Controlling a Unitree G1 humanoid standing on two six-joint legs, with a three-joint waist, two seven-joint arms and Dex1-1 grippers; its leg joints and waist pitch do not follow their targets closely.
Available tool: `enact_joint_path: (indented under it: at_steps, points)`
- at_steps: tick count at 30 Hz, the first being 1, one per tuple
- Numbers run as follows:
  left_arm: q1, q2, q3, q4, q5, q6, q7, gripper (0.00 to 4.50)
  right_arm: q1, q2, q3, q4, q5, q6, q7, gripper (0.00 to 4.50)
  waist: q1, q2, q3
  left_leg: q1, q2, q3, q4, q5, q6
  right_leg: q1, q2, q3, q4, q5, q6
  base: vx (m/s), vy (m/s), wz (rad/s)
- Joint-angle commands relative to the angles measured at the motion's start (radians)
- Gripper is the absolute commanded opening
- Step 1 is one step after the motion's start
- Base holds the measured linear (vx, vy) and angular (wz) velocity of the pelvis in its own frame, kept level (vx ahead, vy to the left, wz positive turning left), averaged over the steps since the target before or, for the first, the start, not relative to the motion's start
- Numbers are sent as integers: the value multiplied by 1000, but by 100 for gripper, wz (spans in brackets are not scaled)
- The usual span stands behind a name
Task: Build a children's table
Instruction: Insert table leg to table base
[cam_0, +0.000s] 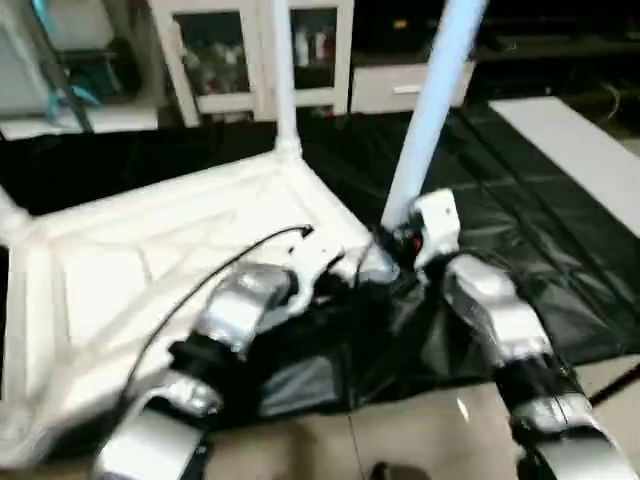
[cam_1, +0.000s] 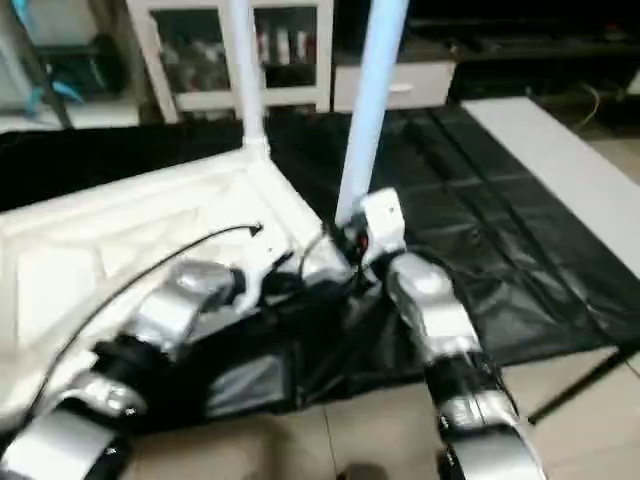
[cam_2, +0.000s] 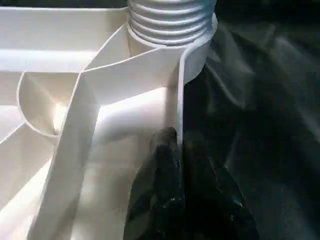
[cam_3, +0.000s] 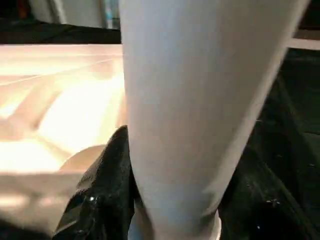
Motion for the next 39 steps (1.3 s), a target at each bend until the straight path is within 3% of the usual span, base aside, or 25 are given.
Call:
enact_joint_path:
  at_steps: [1, 2, 3, 4, 5, 6, 7, 8, 9, 10, 11, 12, 13, 14, 16, 19, 31, 34, 37, 39]
  points:
    - [-71, -69, 72, 20, -32, 37, 158, 0, -39, 13, -51, 191, -45, 3, -156, 186, -21, -4, -29, 62, 63, -71, -54, -696, -61, 2, -57, -49, -141, -730, -1, 0, 0, 0]
    - [-84, -81, 80, 36, -26, 35, 197, 0, -56, 22, -57, 212, -45, -7, -180, 186, -29, 4, -23, 40, 79, -81, -92, -766, -80, 31, -33, -75, -114, -658, 12, 0, 0, 0]
    - [-93, -90, 87, 47, -20, 34, 225, 0, -69, 28, -63, 232, -46, -19, -197, 186, 55, 26, -23, -63, 92, -24, -237, -933, -144, 116, 46, -55, 129, -86, -57, 0, 0, 0]
    - [-111, -104, 97, 73, -9, 28, 278, 0, -92, 46, -84, 265, -33, -31, -231, 186, 52, 16, -39, -21, 95, -24, -236, -892, -136, 88, 42, -33, 126, -66, -61, 0, 0, 0]
    - [-125, -112, 107, 93, -5, 16, 315, 0, -107, 54, -85, 285, -36, -41, -251, 186, 29, -54, -89, 56, 74, -52, -120, -653, -150, 31, -47, 44, 37, -331, -70, 0, 0, 0]
    - [-138, -119, 119, 108, -5, 12, 358, 0, -122, 63, -87, 307, -39, -56, -277, 186, 38, -71, -82, 39, 65, -71, -33, -492, -115, 6, -123, 67, -34, -532, -95, 71, -116, -12]
    - [-142, -122, 125, 113, -8, 9, 371, 0, -127, 65, -86, 314, -42, -62, -287, 186, 82, -64, -74, -35, 48, -73, 25, -149, 9, 59, -163, 105, -59, -601, -103, 70, -75, -38]
    - [-152, -131, 142, 125, -15, 0, 407, 0, -140, 71, -85, 334, -49, -78, -312, 186, 98, -53, -76, -72, 60, -85, 17, -44, 34, 83, -158, 98, -35, -491, -123, 70, -75, -38]
    - [-161, -137, 155, 135, -17, -4, 445, 0, -154, 80, -88, 356, -51, -98, -336, 186, 105, -30, -78, -74, 69, -88, -21, 106, 60, 65, -68, 53, 16, -190, -170, 93, -38, -28]
    - [-165, -141, 162, 142, -17, -9, 469, 0, -164, 87, -93, 371, -48, -113, -352, 186, 99, -27, -89, -37, 89, -88, -13, 158, 114, 41, -33, 47, 48, 81, -228, 50, -6, -11]
    - [-165, -141, 162, 143, -17, -9, 469, 0, -165, 87, -93, 371, -48, -113, -353, 186, 95, -22, -94, -35, 92, -89, -12, 194, 143, 46, -33, 47, 62, 185, -263, 50, -6, -11]
    - [-169, -142, 173, 153, -19, -9, 485, 0, -180, 95, -103, 399, -46, -135, -370, 186, 101, -21, -97, -28, 89, -81, -3, 228, 204, 44, -34, 46, 64, 306, -310, 0, 0, 0]
    - [-169, -142, 173, 153, -19, -9, 485, 0, -180, 95, -103, 399, -46, -135, -370, 186, 101, -31, -94, -34, 85, -72, -3, 206, 248, 49, -43, 49, 63, 335, -339, 0, 0, 0]
    - [-174, -143, 179, 164, -21, -8, 495, 0, -191, 100, -109, 425, -51, -149, -377, 186, 106, -32, -90, -39, 82, -66, -4, 151, 259, 52, -47, 50, 57, 290, -346, 0, 0, 0]
    - [-176, -142, 181, 172, -22, -6, 502, 0, -201, 103, -113, 449, -58, -163, -377, 186, 109, -34, -86, -37, 87, -61, -10, 66, 240, 52, -47, 52, 48, 185, -340, 0, 0, 0]
    - [-181, -143, 181, 186, -27, -11, 513, 0, -213, 104, -117, 479, -62, -183, -381, 186, 107, -31, -84, -30, 93, -58, -17, 15, 211, 48, -41, 55, 43, 111, -328, 0, 0, 0]
    - [-185, -144, 127, 212, -36, -50, 423, 0, -247, 100, -127, 542, -50, -204, -292, 186, 109, -30, -88, -28, 91, -53, -9, 46, 232, 49, -43, 58, 49, 177, -336, 0, 0, 0]
    - [-143, -85, 30, 160, -27, -96, 197, 0, -247, 70, -75, 477, -36, -142, 9, 186, 113, -32, -85, -31, 91, -52, -8, 12, 237, 51, -45, 58, 45, 150, -337, 0, 0, 0]
    - [-92, 26, -51, 97, -20, -143, -37, 0, -179, -29, 31, 315, -23, 6, 332, 186, 121, -32, -83, -36, 91, -55, -6, 7, 251, 58, -41, 57, 47, 149, -324, 0, 0, 0]
    - [-85, 70, -59, 85, -24, -153, -101, 0, -131, -89, 80, 227, -11, 62, 450, 186, 130, -26, -79, -23, 100, -52, -12, -35, 217, 47, -38, 59, 43, 95, -324, 0, 0, 0]
